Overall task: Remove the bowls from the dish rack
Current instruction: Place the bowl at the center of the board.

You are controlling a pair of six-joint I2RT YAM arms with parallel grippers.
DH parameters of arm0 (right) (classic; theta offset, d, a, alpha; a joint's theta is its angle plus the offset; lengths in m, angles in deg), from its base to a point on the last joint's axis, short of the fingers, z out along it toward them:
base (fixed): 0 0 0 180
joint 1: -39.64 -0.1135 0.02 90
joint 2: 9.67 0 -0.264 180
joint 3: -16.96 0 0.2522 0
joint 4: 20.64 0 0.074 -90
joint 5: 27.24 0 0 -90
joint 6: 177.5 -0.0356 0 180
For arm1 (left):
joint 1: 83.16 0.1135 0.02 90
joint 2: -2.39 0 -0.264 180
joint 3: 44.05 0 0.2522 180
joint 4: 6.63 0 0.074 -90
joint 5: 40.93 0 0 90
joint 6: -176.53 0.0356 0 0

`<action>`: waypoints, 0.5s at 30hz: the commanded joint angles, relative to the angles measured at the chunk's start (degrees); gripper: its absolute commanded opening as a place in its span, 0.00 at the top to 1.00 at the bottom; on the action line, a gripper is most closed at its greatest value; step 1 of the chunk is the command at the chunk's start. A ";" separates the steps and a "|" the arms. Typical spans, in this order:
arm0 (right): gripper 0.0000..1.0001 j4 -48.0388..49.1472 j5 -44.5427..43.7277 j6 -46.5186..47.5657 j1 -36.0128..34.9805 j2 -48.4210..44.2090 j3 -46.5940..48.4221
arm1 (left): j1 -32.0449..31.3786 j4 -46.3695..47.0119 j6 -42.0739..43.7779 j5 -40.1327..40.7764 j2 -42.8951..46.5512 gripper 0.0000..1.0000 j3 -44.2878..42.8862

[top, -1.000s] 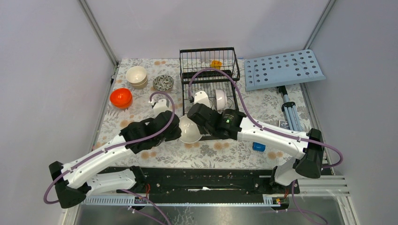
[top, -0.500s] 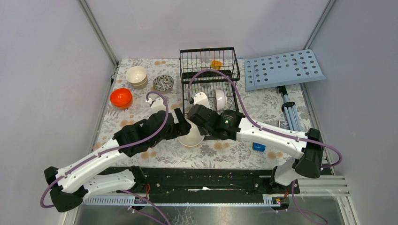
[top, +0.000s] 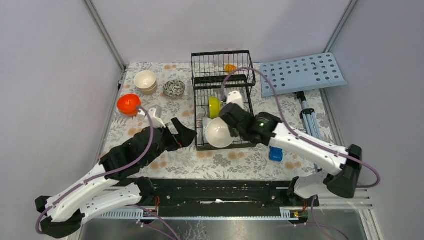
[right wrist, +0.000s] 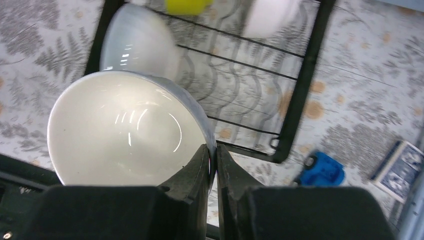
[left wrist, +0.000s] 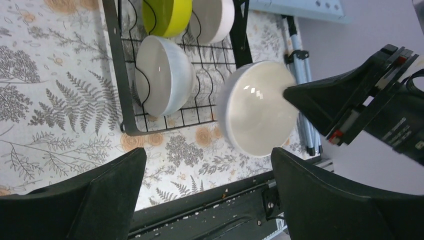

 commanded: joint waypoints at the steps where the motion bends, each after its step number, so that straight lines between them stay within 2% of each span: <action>1: 1.00 -2.55 -5.31 1.33 6.46 -9.51 -3.52 | -0.12 6.01 3.12 4.94 5.55 0.01 4.13; 4: 1.00 -2.55 -8.11 1.60 12.65 -15.57 -7.35 | -0.12 7.29 2.48 10.28 8.92 0.01 8.95; 8: 1.00 3.19 -8.97 1.30 23.21 -23.51 -14.04 | -0.09 9.93 1.06 18.25 11.02 0.01 13.49; 12: 1.00 6.49 -8.01 -3.77 32.21 -25.54 -18.40 | -0.05 11.89 1.00 23.63 10.81 0.01 15.34; 15: 1.00 9.19 -2.99 -9.62 41.19 -25.63 -22.35 | -0.10 12.12 -0.69 27.25 10.20 0.01 16.43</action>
